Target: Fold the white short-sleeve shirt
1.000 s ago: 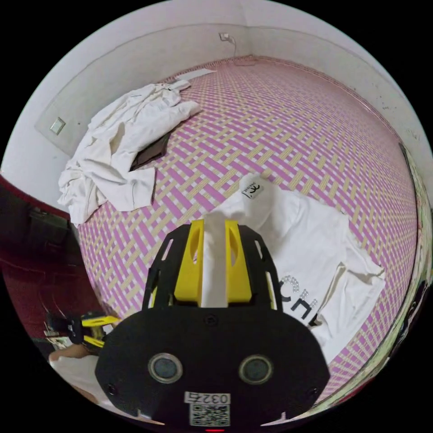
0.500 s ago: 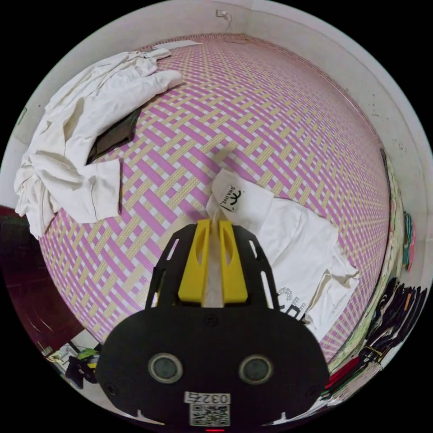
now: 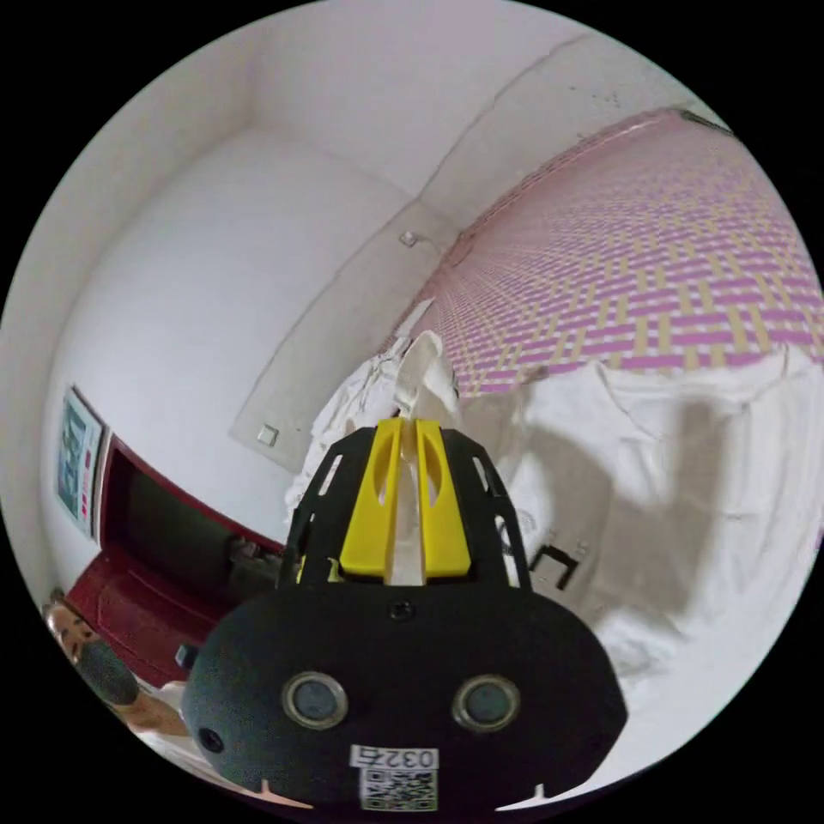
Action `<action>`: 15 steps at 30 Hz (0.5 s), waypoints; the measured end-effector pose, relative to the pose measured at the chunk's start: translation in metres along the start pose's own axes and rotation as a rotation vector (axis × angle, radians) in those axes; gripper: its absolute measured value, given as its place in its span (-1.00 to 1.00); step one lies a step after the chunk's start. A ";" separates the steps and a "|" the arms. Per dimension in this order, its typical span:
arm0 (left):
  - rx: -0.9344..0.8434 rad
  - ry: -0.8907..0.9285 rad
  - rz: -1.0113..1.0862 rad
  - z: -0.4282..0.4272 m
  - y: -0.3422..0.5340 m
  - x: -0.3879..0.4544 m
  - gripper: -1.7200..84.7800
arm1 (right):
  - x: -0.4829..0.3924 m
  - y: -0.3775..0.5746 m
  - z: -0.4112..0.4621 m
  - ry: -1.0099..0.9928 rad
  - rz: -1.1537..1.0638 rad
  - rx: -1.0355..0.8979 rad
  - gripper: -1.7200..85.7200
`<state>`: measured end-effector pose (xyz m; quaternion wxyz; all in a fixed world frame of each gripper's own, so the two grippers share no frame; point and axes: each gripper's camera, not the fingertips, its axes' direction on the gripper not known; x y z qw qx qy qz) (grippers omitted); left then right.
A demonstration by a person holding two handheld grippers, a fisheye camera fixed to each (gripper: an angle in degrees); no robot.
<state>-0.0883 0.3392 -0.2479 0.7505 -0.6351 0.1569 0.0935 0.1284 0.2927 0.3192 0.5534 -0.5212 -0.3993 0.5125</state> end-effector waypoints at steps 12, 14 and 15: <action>-0.190 0.100 -0.033 0.071 -0.041 -0.034 -0.99 | 0.041 0.003 -0.020 0.258 -0.016 -0.135 -0.95; -0.180 0.103 -0.032 0.067 -0.041 -0.040 -0.99 | 0.028 0.004 -0.030 0.231 -0.065 -0.088 -0.97; -0.173 0.110 -0.029 0.063 -0.041 -0.043 -0.99 | 0.021 0.006 -0.038 0.232 -0.083 -0.057 -0.97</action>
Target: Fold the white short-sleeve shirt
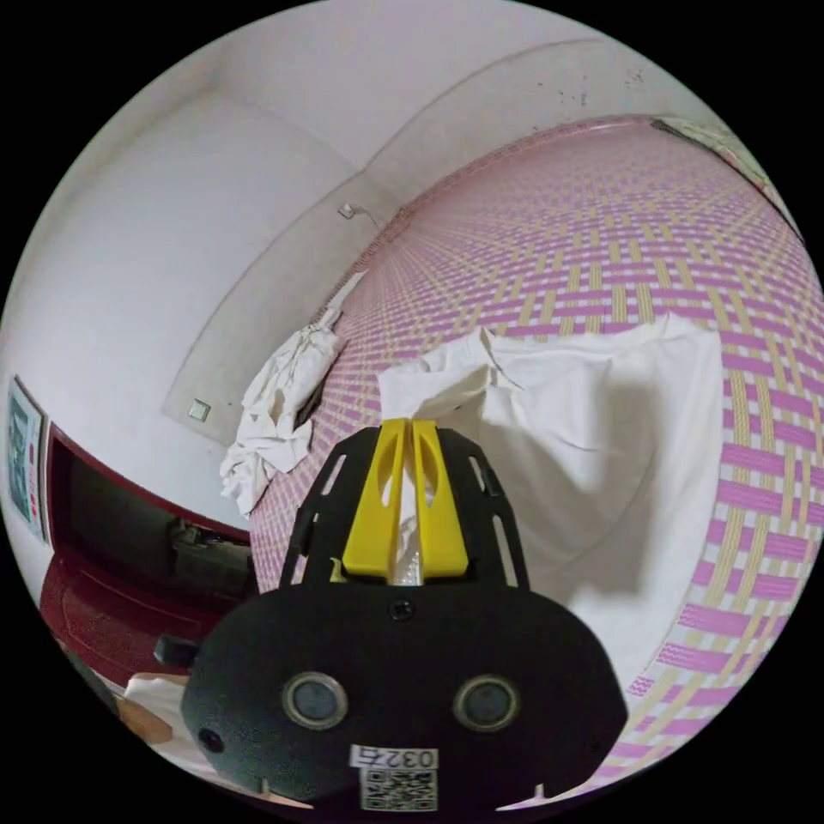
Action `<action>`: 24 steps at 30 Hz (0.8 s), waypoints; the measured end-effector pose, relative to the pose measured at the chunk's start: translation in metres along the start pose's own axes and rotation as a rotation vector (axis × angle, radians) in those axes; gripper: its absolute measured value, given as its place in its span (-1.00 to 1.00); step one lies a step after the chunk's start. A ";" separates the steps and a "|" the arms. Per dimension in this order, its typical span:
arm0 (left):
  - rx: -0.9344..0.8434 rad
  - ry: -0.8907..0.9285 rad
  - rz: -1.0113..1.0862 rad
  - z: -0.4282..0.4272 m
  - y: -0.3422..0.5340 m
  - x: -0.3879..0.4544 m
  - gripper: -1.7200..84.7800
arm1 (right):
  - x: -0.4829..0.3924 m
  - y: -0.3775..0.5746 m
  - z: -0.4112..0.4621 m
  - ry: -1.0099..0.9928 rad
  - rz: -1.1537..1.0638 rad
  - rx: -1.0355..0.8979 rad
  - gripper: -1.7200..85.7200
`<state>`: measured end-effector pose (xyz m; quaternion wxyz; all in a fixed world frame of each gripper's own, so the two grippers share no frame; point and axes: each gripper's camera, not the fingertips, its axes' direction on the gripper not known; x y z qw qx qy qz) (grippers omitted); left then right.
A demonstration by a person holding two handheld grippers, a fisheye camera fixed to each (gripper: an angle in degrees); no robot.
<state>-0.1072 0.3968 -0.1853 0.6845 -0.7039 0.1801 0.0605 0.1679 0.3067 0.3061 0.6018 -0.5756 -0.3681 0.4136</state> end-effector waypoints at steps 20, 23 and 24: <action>0.060 0.233 -0.052 -0.030 0.084 -0.090 -0.94 | -0.023 0.172 -0.040 -0.134 -0.218 -0.366 -0.80; 0.028 0.240 0.011 -0.018 0.088 -0.077 -0.94 | -0.024 0.208 -0.035 -0.218 -0.216 -0.444 -0.79; 0.026 0.266 0.055 -0.016 0.090 -0.069 -0.94 | -0.025 0.220 -0.034 -0.229 -0.222 -0.456 -0.79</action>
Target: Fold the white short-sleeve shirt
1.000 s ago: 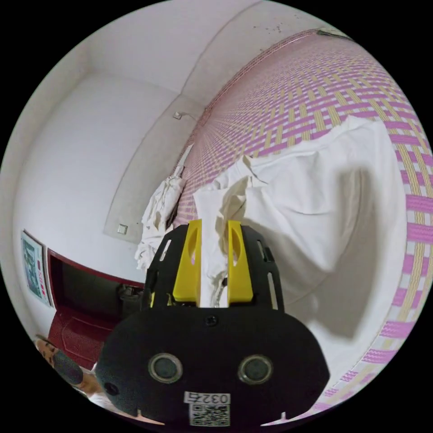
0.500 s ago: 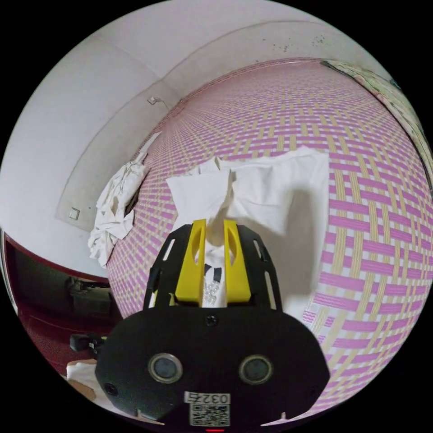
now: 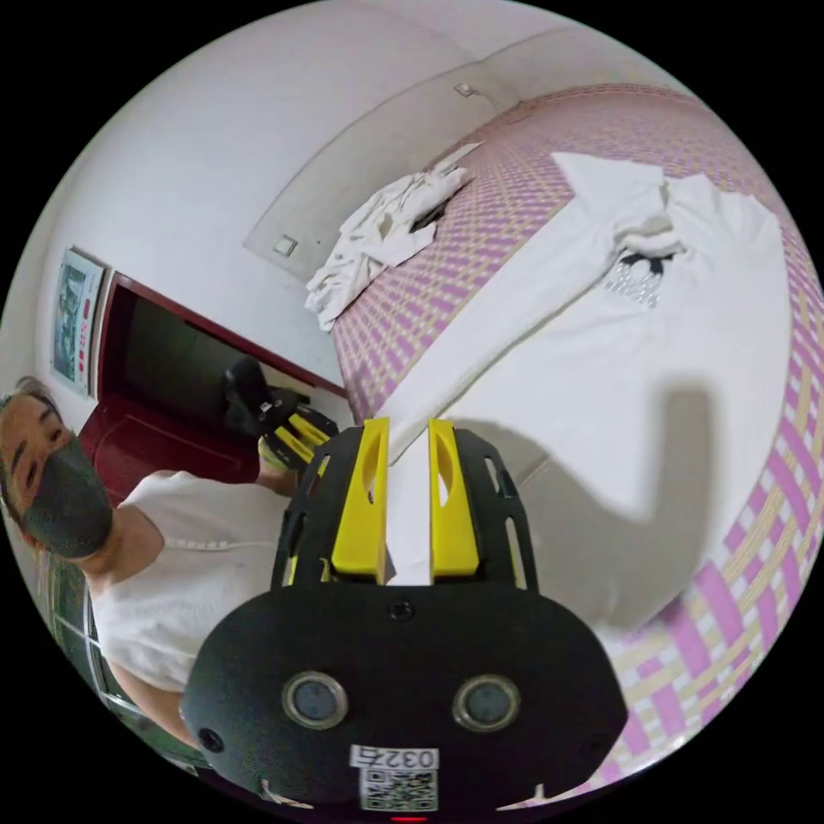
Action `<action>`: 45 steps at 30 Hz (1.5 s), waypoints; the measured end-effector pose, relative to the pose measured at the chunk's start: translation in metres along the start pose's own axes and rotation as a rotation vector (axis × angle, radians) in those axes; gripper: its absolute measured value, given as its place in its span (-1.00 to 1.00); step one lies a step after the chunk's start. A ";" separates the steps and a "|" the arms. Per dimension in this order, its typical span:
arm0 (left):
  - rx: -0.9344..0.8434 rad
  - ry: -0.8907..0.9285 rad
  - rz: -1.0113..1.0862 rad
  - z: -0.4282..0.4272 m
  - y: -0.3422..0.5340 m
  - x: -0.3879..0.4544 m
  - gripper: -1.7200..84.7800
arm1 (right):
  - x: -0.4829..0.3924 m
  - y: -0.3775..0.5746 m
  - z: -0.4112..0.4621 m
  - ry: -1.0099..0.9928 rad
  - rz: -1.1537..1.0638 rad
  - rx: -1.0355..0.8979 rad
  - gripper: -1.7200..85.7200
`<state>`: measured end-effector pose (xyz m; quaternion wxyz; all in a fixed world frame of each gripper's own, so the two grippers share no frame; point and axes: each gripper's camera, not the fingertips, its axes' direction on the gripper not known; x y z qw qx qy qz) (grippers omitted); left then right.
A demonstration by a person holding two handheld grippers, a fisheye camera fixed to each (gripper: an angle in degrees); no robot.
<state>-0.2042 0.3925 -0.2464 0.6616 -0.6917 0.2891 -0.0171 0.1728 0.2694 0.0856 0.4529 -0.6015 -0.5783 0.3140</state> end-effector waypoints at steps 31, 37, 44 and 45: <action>0.143 -0.321 0.392 0.022 0.141 0.100 -0.98 | 0.024 0.083 0.016 -0.127 0.043 0.027 -0.96; 0.226 -0.471 0.253 0.027 0.150 0.089 -0.98 | 0.033 0.100 0.010 -0.221 0.034 0.066 -0.97; 0.213 -0.596 0.388 0.042 0.137 0.106 -0.92 | 0.044 0.105 -0.022 -0.276 0.017 0.167 -0.98; 0.207 -0.537 0.400 0.043 0.132 0.102 -0.90 | 0.048 0.107 -0.026 -0.284 0.019 0.178 -0.98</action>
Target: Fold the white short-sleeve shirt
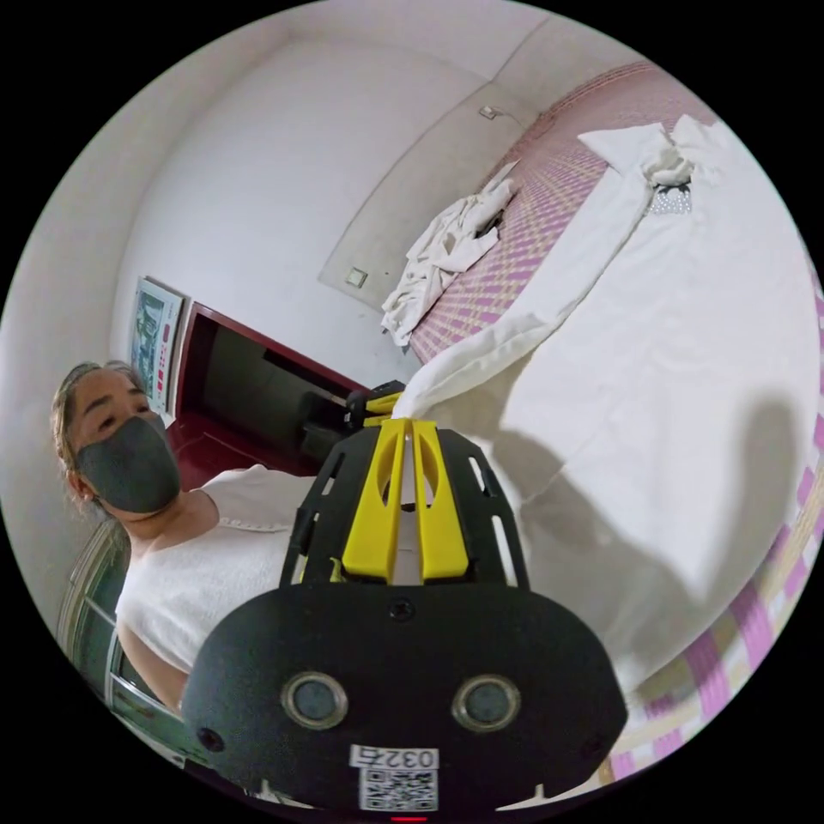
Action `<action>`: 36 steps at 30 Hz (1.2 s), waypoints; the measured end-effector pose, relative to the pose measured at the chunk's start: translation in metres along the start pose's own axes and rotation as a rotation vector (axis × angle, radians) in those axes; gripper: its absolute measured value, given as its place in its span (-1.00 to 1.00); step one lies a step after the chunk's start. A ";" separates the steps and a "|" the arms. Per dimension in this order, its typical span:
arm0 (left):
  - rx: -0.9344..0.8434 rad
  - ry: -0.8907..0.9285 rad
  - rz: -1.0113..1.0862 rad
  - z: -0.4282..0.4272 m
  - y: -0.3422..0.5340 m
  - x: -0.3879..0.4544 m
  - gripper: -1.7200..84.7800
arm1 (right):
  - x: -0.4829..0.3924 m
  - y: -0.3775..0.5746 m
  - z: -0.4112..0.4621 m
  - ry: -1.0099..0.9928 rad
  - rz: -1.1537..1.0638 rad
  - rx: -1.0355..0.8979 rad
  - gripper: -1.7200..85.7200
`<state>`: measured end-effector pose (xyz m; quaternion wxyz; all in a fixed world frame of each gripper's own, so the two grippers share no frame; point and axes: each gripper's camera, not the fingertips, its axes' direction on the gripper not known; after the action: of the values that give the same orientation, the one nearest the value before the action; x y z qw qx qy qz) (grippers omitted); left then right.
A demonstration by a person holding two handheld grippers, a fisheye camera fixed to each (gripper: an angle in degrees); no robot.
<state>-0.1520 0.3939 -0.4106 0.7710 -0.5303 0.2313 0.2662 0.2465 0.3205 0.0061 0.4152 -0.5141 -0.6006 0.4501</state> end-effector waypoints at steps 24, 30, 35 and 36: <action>0.002 0.186 -0.151 -0.028 0.039 0.015 -0.98 | 0.001 0.033 0.064 0.180 0.083 -0.175 -0.94; 0.085 0.180 -0.242 -0.033 0.031 -0.003 -0.98 | -0.004 0.043 0.064 0.243 0.085 -0.083 -0.79; 0.089 0.169 -0.252 -0.009 -0.012 -0.014 -0.98 | -0.014 0.036 0.088 0.268 0.041 -0.074 -0.82; 0.081 0.163 -0.275 -0.001 -0.023 -0.019 -0.98 | -0.019 0.034 0.094 0.296 0.023 -0.076 -0.90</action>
<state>-0.1509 0.3831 -0.3829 0.7995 -0.5455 0.2289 0.1047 0.1669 0.2931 -0.0509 0.4741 -0.5970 -0.5437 0.3509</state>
